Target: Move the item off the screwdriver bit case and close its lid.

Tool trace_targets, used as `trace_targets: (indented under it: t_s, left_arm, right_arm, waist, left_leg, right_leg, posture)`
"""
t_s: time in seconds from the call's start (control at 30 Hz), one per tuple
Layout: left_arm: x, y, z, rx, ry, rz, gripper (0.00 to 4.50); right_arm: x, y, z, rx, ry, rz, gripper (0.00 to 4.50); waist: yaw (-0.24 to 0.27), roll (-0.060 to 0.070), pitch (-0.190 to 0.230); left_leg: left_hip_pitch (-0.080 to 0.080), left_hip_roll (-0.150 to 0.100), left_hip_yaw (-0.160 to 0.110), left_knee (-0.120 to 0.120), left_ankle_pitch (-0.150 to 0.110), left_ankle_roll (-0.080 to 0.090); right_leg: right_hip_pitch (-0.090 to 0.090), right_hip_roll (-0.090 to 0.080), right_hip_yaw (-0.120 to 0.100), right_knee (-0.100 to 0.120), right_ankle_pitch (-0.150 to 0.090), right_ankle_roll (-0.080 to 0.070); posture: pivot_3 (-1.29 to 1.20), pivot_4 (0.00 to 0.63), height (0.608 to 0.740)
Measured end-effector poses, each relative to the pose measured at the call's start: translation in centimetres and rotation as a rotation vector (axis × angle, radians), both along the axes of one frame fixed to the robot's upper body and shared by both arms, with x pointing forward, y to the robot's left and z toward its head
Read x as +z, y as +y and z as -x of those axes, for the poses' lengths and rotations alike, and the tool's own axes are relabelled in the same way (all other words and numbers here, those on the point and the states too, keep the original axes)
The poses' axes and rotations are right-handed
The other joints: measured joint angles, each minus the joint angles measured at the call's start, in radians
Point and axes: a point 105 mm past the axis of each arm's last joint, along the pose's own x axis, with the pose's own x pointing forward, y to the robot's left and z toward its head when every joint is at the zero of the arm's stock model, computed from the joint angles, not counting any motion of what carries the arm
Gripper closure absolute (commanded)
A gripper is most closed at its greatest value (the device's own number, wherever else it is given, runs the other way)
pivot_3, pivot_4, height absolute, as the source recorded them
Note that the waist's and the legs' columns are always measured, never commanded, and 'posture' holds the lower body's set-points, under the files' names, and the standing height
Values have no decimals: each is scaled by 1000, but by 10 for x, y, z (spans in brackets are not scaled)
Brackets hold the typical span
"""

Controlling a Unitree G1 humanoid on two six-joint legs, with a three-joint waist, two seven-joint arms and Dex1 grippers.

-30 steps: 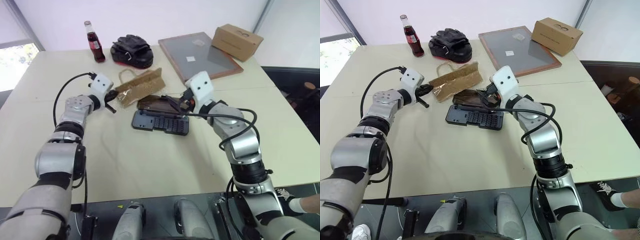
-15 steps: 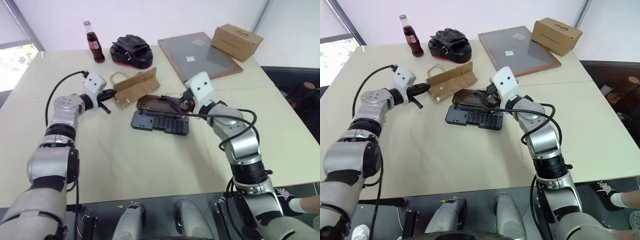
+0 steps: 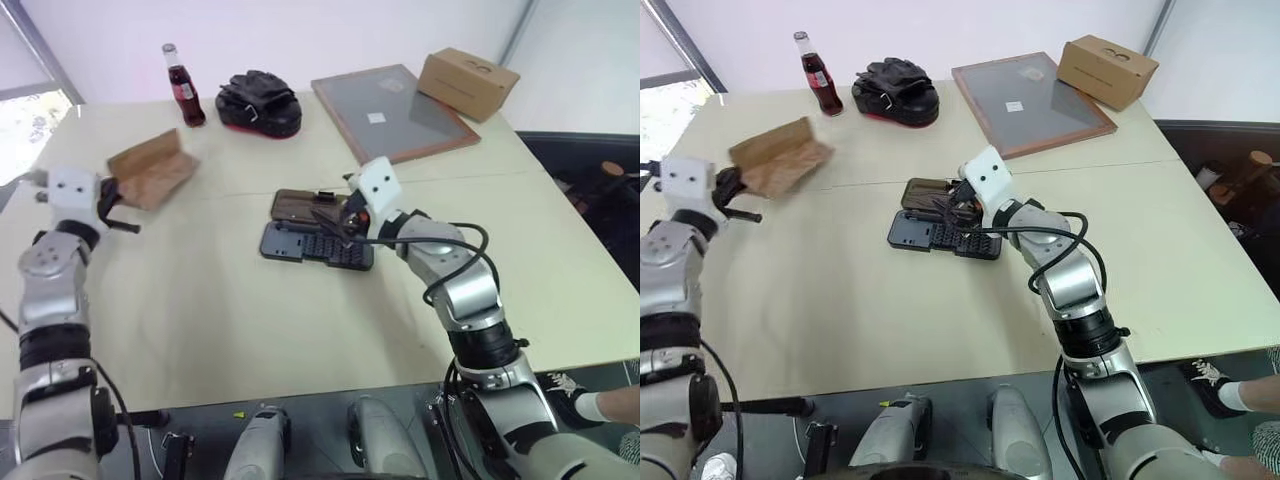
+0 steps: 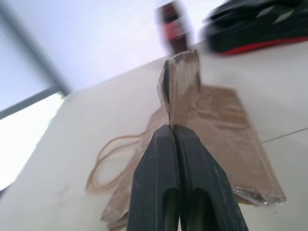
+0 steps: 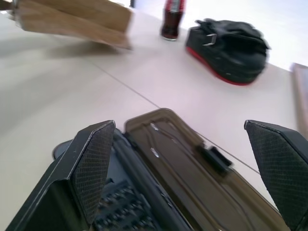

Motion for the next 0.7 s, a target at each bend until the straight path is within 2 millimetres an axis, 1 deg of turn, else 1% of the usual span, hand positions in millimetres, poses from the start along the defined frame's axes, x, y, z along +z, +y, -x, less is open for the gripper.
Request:
trace_targets:
  t_s: [0.1,0.23,0.3,0.37,0.47,0.63,0.67,0.7]
  left_arm:
    - [-7,23,21,152,-1,-11,4470]
    - [-16,38,38,272,12,-8,4470]
    - [-28,45,48,346,40,1,4470]
    - [-43,49,55,398,80,20,4470]
    - [-60,46,58,426,123,44,4470]
    - [-67,37,53,407,135,63,4470]
    - [-69,34,52,397,134,71,3955]
    - [-70,32,51,386,135,80,3664]
  right_arm:
    - [2,10,0,45,-6,2,0]
    - [0,14,-1,73,-1,8,0]
    - [-2,17,0,88,3,12,0]
    - [-3,18,0,97,3,16,0]
    - [-3,19,0,102,3,18,0]
    - [-3,19,0,103,2,20,0]
    - [-3,19,0,102,2,21,0]
    - [-3,19,0,102,2,21,0]
  waist:
    - [5,0,0]
    - [16,-1,0]
    - [17,-1,0]
    - [17,-1,-1]
    - [17,-2,-1]
    - [17,-2,-1]
    - [17,-2,-1]
    - [17,-2,-1]
  left_leg:
    - [0,0,0,0,0,0]
    - [0,0,0,0,0,0]
    - [0,-1,0,0,0,0]
    - [0,-1,0,0,0,0]
    - [0,-1,0,0,0,0]
    - [0,-1,0,0,0,0]
    - [0,-1,0,0,0,0]
    - [0,-1,0,0,0,0]
  right_leg:
    - [0,0,0,0,0,0]
    - [0,-1,0,0,0,0]
    - [0,-2,0,-1,0,0]
    - [0,-1,0,-1,0,0]
    - [0,-1,0,-1,0,0]
    - [0,-1,0,-1,0,0]
    - [0,-1,0,-1,0,0]
    - [0,-1,0,-1,0,0]
  posture:
    - [0,150,740]
    - [0,150,740]
    - [0,150,740]
    - [0,150,740]
    - [0,150,740]
    - [0,150,740]
    - [0,150,740]
    - [0,150,740]
